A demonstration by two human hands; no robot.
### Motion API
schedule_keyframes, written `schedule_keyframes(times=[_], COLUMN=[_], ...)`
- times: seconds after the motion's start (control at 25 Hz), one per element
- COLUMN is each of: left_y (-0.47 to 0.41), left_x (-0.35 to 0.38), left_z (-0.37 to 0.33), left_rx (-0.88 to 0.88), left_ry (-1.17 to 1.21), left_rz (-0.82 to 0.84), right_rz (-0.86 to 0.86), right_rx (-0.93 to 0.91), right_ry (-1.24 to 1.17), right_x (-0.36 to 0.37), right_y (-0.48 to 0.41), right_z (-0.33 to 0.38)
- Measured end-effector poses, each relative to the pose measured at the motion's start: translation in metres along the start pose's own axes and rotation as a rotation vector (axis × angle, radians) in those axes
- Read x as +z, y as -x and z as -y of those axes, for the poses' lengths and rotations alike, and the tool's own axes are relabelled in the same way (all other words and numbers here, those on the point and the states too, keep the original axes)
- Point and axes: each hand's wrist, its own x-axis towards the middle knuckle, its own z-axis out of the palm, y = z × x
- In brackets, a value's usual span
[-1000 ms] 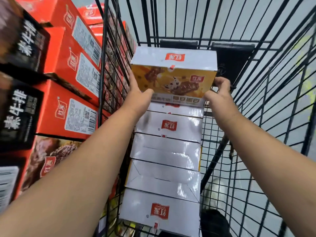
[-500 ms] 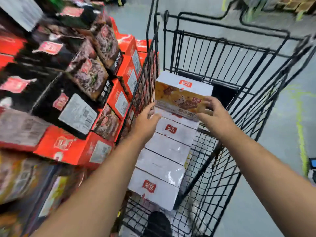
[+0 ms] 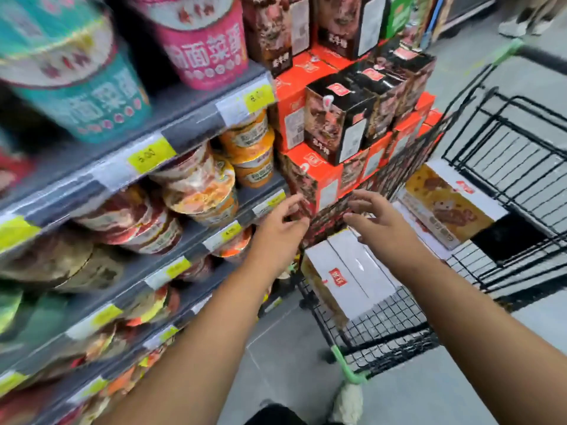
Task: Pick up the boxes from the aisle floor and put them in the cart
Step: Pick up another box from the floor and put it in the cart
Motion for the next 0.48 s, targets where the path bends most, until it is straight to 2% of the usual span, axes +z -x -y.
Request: schedule_keyframes(times=[0.24, 0.48], left_y=[0.106, 0.261], left_x=[-0.139, -0.279], left_z=[0.046, 0.12], left_rx=[0.028, -0.007], left_ry=[0.154, 0.205], left_rz=[-0.28, -0.541], right_rz=[0.345, 0.616], right_rx=[-0.142, -0.253], right_ry=[0.001, 0.097], right_x=[0.156, 0.322], right_y=[0.07, 0.178], right_z=[0.056, 0.08])
